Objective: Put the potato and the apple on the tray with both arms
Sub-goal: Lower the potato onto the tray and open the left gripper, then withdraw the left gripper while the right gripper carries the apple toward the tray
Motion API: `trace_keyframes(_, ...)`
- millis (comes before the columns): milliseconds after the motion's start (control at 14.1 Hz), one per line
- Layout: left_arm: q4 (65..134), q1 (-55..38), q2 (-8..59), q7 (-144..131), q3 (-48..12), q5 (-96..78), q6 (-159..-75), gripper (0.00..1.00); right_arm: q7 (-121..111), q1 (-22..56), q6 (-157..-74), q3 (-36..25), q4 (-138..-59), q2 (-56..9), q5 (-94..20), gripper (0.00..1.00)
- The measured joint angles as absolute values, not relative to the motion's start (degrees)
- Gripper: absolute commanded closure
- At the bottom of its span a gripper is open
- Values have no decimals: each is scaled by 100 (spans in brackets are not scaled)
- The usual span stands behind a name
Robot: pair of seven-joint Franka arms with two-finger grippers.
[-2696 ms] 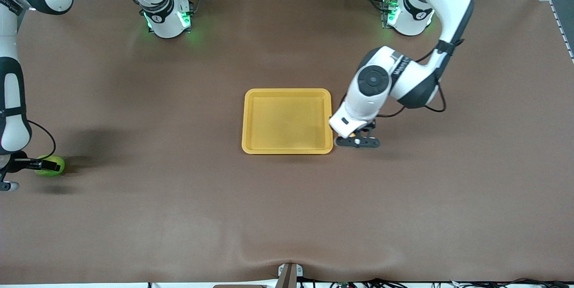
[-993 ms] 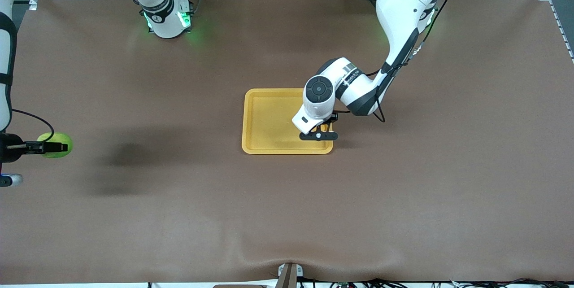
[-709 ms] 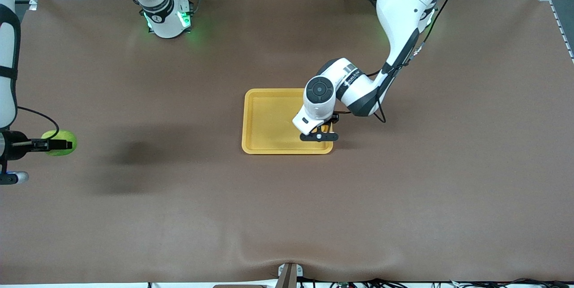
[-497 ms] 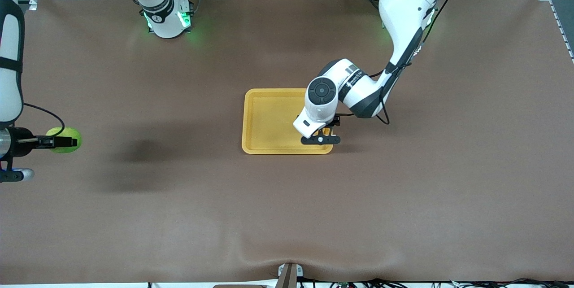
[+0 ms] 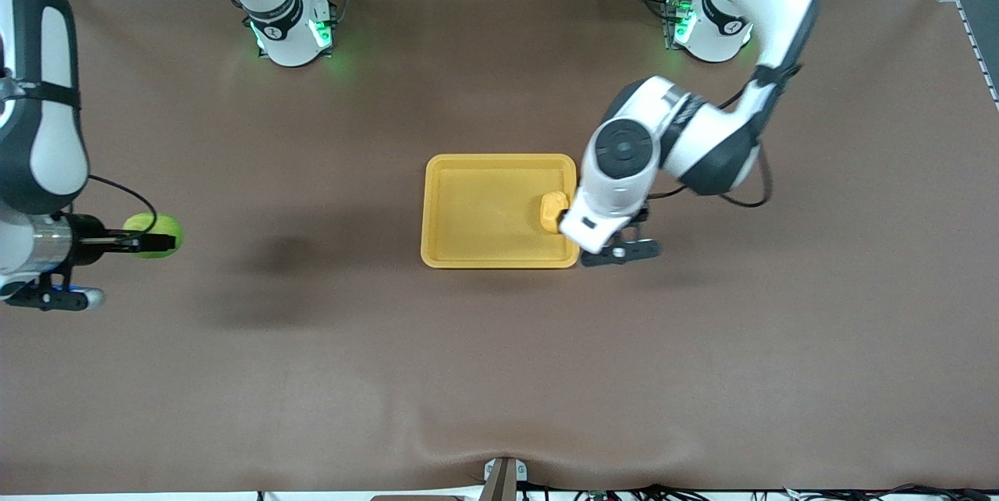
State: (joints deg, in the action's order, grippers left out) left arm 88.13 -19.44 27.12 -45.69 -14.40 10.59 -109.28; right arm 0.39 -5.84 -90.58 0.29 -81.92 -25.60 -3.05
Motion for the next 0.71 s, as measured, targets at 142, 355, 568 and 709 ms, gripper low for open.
trace_keyframes(142, 8804, -1598, 2407, -4381, -1443, 1059, -10692, 0, 331, -405, -9158, 44, -8427, -2417, -313, 100)
trace_keyframes(355, 8799, -1071, 2022, -3967, -1442, 1059, -10395, 0, 610, -253, -9221, 51, -8656, -2259, -321, 100)
trace_keyframes(568, 8796, -590, 1702, -3455, -1445, 1059, -10169, 0, 1061, -36, -9239, 60, -8763, -2199, -481, 100)
trace_keyframes(709, 8789, -368, 1473, -3260, -1443, 1059, -10075, 0, 1345, 146, -9389, 66, -8906, -2146, -615, 100)
